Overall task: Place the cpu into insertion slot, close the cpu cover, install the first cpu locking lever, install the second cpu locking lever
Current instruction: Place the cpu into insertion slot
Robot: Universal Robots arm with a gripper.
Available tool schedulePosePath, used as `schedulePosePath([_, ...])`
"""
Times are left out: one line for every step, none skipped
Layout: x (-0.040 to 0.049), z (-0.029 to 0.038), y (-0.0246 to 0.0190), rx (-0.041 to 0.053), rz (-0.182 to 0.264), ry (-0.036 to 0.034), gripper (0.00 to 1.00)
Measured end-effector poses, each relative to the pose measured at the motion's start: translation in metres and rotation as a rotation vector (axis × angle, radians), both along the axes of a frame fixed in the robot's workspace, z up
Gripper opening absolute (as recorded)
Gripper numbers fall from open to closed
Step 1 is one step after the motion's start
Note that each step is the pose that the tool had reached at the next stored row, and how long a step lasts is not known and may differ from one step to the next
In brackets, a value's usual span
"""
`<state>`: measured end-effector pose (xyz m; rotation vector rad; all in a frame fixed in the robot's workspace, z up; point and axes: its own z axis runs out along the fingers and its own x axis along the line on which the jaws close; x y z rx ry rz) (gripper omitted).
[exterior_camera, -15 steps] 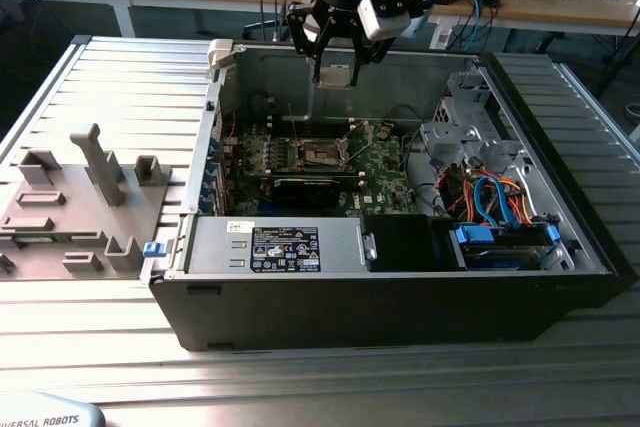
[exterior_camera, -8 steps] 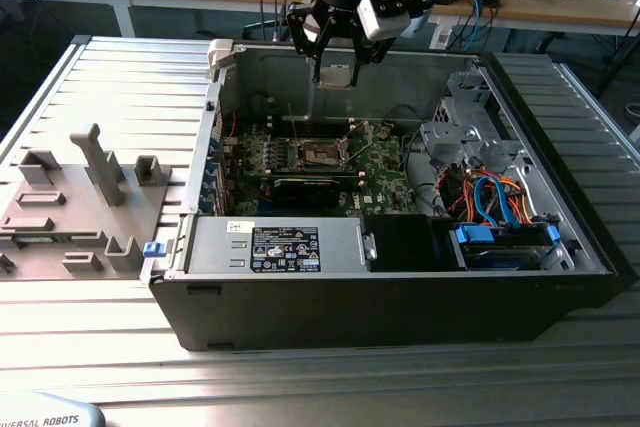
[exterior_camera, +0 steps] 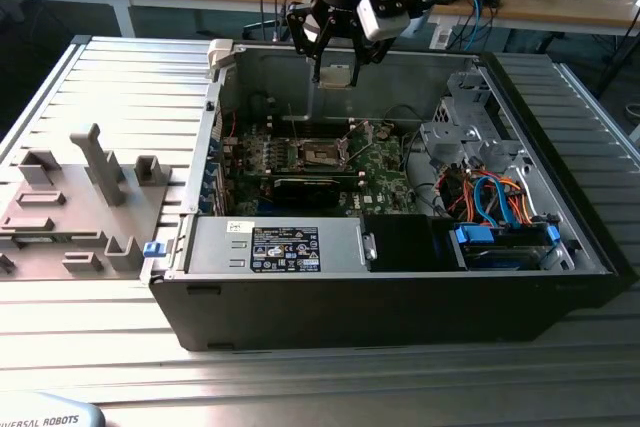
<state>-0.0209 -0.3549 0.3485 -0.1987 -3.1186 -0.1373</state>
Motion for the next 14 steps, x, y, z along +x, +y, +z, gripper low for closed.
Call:
schedulePosePath([0.0000, 0.0000, 0.0000, 0.0000, -0.001, 0.0000, 0.54])
schedulePosePath([0.0000, 0.0000, 0.0000, -0.0001, -0.001, 0.0000, 0.54])
schedulePosePath([0.0000, 0.0000, 0.0000, -0.0001, -0.002, 0.0000, 0.54])
schedulePosePath([0.0000, 0.0000, 0.0000, 0.0000, -0.003, 0.0000, 0.54])
schedulePosePath([0.0000, 0.0000, 0.0000, -0.0001, -0.004, 0.0000, 0.54])
schedulePosePath([0.0000, 0.0000, 0.0000, -0.0001, -0.004, 0.0000, 0.54])
schedulePosePath([0.0000, -0.0001, 0.0000, 0.0000, -0.005, 0.0000, 0.54])
schedulePosePath([0.0000, -0.0001, 0.0000, 0.0000, -0.006, -0.0001, 0.54])
schedulePosePath([0.0000, -0.0001, 0.0000, -0.0001, -0.006, 0.0000, 0.54])
schedulePosePath([0.0000, -0.0001, 0.0000, 0.0000, -0.008, 0.0000, 0.54])
schedulePosePath([0.0000, -0.0001, 0.0000, 0.0000, -0.009, 0.0000, 0.54])
schedulePosePath([0.0000, -0.0001, 0.0000, 0.0000, -0.009, 0.0000, 0.54])
schedulePosePath([0.0000, -0.0001, 0.0000, 0.0000, -0.010, 0.0000, 0.54])
schedulePosePath([0.0000, -0.0001, 0.0000, 0.0000, -0.010, 0.0000, 0.54])
